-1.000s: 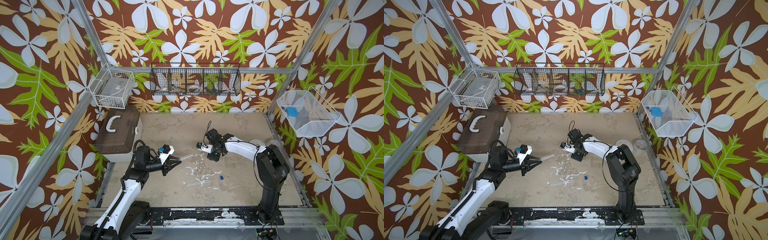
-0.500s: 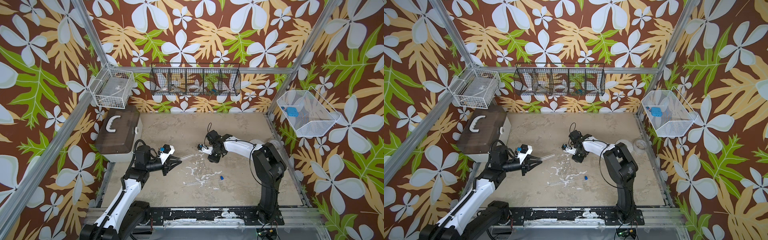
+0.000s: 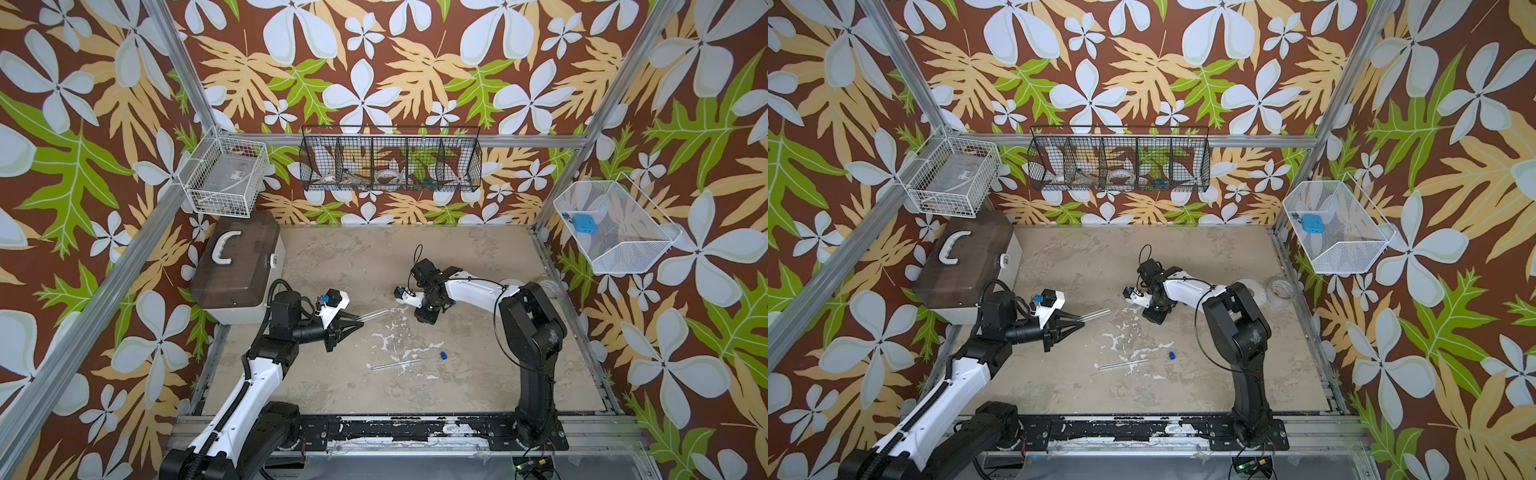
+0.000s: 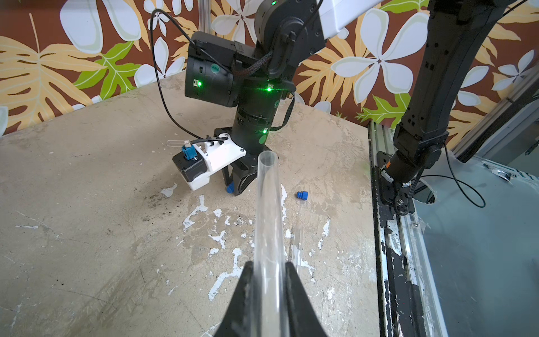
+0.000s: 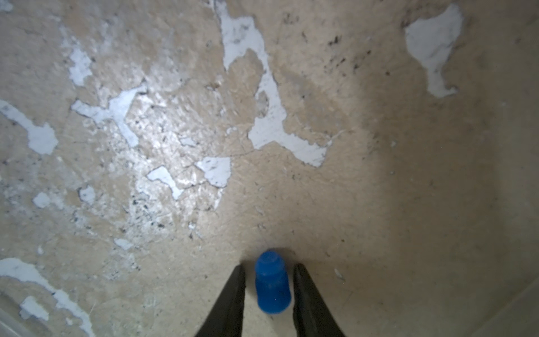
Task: Insert stoppers into test tubes
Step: Pick up the stopper from the center of the board.
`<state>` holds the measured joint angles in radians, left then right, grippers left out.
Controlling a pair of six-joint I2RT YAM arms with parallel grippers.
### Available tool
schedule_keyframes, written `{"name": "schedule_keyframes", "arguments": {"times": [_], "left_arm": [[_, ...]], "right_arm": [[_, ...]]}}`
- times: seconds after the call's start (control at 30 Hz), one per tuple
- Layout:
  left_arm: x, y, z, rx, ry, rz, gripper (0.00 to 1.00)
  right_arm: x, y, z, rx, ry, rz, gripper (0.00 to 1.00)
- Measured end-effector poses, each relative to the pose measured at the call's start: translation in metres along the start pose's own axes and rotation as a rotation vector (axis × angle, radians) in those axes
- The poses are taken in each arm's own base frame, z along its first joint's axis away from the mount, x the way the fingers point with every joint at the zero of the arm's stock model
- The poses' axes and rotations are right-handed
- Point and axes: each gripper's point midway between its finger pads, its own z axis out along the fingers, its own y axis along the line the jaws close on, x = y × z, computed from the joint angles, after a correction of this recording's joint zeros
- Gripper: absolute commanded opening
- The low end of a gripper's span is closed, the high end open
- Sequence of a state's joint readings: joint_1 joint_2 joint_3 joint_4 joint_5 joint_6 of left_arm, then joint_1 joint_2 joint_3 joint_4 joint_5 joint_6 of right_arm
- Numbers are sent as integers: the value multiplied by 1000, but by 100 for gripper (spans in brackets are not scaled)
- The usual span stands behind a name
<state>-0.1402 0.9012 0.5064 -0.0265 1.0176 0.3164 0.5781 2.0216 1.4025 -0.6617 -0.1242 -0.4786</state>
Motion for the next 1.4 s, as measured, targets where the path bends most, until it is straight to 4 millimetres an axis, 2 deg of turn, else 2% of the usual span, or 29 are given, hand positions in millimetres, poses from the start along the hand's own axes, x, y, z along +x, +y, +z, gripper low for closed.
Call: {"name": "schedule_keyframes", "arguments": {"times": [0.37, 0.67, 1.4], "left_arm": [[1, -1, 0, -2, 4, -2, 5], [2, 0, 0, -5, 5, 1, 5], [1, 0, -1, -8, 3, 4, 5]], "right_arm": [[1, 0, -1, 8, -10, -1, 28], [10, 2, -4, 21, 9, -2, 28], [5, 0, -2, 14, 7, 0, 26]]}}
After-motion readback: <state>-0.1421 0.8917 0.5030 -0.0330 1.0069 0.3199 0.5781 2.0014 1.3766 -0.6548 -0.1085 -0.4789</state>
